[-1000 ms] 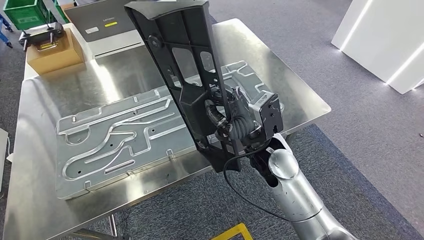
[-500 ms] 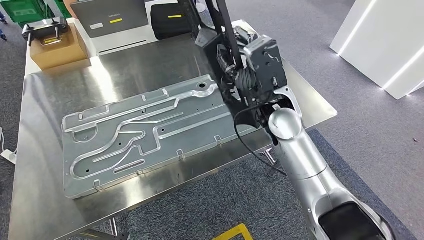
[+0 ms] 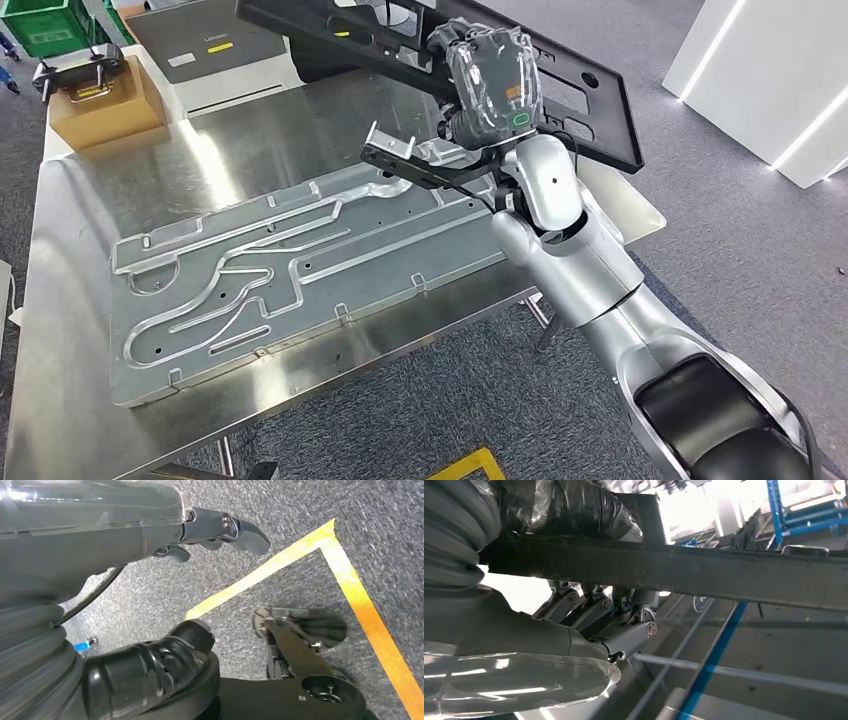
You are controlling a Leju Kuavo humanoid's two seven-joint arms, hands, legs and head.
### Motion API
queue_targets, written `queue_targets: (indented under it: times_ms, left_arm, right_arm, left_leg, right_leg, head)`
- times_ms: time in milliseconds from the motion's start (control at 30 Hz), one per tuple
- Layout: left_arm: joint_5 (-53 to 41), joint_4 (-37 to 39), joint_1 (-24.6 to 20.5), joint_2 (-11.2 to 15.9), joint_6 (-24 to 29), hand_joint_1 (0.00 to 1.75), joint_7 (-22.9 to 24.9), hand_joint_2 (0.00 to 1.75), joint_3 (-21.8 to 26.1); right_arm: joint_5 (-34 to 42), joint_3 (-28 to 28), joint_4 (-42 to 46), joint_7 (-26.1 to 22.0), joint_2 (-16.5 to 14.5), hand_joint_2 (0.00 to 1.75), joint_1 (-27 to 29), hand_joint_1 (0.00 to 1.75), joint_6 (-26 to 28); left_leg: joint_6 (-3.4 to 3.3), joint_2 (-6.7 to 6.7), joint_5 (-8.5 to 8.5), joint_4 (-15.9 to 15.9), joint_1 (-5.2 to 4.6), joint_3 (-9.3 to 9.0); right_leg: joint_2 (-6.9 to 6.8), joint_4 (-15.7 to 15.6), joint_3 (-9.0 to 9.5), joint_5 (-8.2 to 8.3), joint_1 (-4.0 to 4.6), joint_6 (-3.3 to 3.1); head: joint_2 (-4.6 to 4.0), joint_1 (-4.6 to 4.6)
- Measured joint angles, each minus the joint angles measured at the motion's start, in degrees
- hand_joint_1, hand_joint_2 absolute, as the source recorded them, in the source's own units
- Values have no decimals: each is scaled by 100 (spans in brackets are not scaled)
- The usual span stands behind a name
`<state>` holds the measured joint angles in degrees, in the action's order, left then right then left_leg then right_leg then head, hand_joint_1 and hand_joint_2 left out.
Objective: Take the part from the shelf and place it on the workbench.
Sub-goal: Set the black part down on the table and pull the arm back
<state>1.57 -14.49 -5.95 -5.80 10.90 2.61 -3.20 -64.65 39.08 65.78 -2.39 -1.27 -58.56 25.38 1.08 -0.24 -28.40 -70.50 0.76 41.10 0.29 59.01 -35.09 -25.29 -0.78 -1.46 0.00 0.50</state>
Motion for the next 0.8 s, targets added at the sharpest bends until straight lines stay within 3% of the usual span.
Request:
queue_targets:
  times_ms: [67, 100, 200, 267, 367, 433, 467, 533, 600, 667, 800]
  left_arm:
    - [-3, 0, -5, 7, -3, 0, 8, 175, -20]
    - [-4, 0, -12, 9, -5, 0, 8, 175, -30]
    - [-4, 0, -21, 10, -6, 0, 14, 175, -66]
    - [-6, 0, -21, 10, -6, 0, 17, 175, -94]
    - [-11, 0, -33, 12, -11, 0, 35, 175, -124]
    - [-15, 0, -34, 12, -17, 0, 49, 175, -140]
    - [-16, 0, -35, 10, -20, 0, 52, 175, -152]
    - [-21, 0, -42, 2, -32, 0, 52, 175, -180]
    - [-24, 0, -58, -8, -45, 0, 50, 175, -218]
    - [-23, -1, -76, -15, -53, 0, 47, 175, -255]
    - [-22, -2, -105, -23, -56, 0, 50, 175, -274]
  right_arm:
    - [-142, 155, -141, 36, -13, 175, -22, 175, 56]
    - [-167, 213, -197, 43, -20, 175, -38, 175, 75]
    - [-192, 332, -331, 52, -28, 175, -73, 175, 96]
    - [-223, 372, -399, 52, -28, 175, -95, 175, 96]
    - [-520, 481, -611, 57, -51, 175, -134, 175, 131]
    - [-819, 641, -907, 72, -114, 175, -127, 175, 174]
    - [-932, 737, -1072, 79, -161, 175, -120, 175, 186]
    - [-1064, 938, -1369, 80, -279, 175, -112, 175, 198]
    - [-1131, 1139, -1638, 64, -416, 175, -110, 175, 217]
    - [-1161, 1326, -1886, 36, -542, 175, -88, 175, 245]
    - [-1198, 1512, -2126, 16, -666, 175, -49, 175, 264]
  left_leg:
    - [-31, 0, 367, 828, -6, -378]
    - [-52, -3, 439, 1085, -16, -501]
    - [-135, -17, 430, 1229, -27, -573]
    - [-211, -17, 452, 1287, -6, -608]
    - [-294, -10, 455, 1314, -11, -633]
    - [-304, -9, 442, 1302, -18, -636]
    - [-301, -11, 433, 1289, -19, -637]
    - [-281, -17, 397, 1247, -19, -636]
    - [-237, -21, 362, 1198, -39, -614]
    - [-187, -20, 356, 1188, -53, -599]
    - [-120, -25, 348, 1205, -54, -611]
  right_leg:
    - [7, 11, 22, -27, 7, 38]
    - [9, 14, 21, -33, 14, 64]
    - [4, 0, 17, -44, 25, 157]
    - [-2, 150, -43, -159, 21, 213]
    - [-4, 1130, -523, -621, 12, 250]
    - [-5, 1614, -802, -710, 7, 261]
    - [-6, 1538, -791, -589, 6, 255]
    - [-10, 838, -498, -177, 9, 213]
    - [-13, 205, -204, 48, 34, 165]
    - [-6, 68, -138, 42, 59, 136]
    - [-1, 18, -119, 69, 29, 71]
  head:
    - [0, 2]
    - [0, 1]
    - [0, 0]
    - [0, 3]
    - [0, 6]
    - [0, 6]
    - [0, 7]
    - [0, 7]
    - [0, 5]
    - [0, 4]
    - [0, 5]
